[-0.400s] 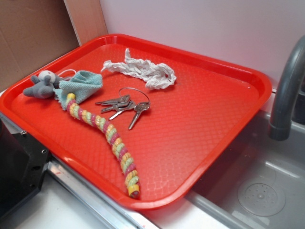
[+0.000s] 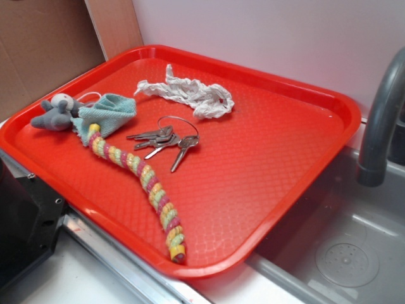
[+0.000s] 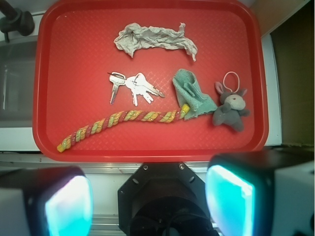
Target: Grab the multicolored rope.
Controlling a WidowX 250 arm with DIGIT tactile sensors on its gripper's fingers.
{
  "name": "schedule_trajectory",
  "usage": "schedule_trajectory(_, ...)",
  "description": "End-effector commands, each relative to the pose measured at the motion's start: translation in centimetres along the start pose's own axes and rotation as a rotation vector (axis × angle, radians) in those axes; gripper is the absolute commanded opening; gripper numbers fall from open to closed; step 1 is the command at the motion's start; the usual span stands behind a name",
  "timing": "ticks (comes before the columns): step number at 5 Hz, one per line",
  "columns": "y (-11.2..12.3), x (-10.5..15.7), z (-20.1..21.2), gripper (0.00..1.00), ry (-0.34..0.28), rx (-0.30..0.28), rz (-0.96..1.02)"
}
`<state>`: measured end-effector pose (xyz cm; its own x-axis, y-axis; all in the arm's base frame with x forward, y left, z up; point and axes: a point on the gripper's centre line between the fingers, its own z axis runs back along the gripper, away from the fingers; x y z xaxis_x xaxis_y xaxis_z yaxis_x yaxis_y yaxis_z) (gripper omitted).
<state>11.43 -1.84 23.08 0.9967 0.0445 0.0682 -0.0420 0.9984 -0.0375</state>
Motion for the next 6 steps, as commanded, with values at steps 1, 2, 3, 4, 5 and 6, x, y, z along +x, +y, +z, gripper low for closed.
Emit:
schedule_trajectory(1, -1.6, 0.8, -1.0, 1.0, -0.014, -0.056, 0.346)
schedule_trajectory(2, -3.0, 1.3, -2.3, 1.0, -0.021, -0.097, 0.562)
schedule_trajectory(3, -4.8, 2.4, -5.4, 1.0, -0.018, -0.133, 0.795)
schedule_trajectory(4, -6.1, 3.2, -8.1, 1.0, 0.013, -0.106, 0.894)
schedule_trajectory(5, -7.0, 3.7, -11.0, 1.0, 0.002, -0.105, 0.927)
schedule_trajectory(6, -6.8, 3.7, -14.0, 1.0, 0.025, -0.061, 0.954)
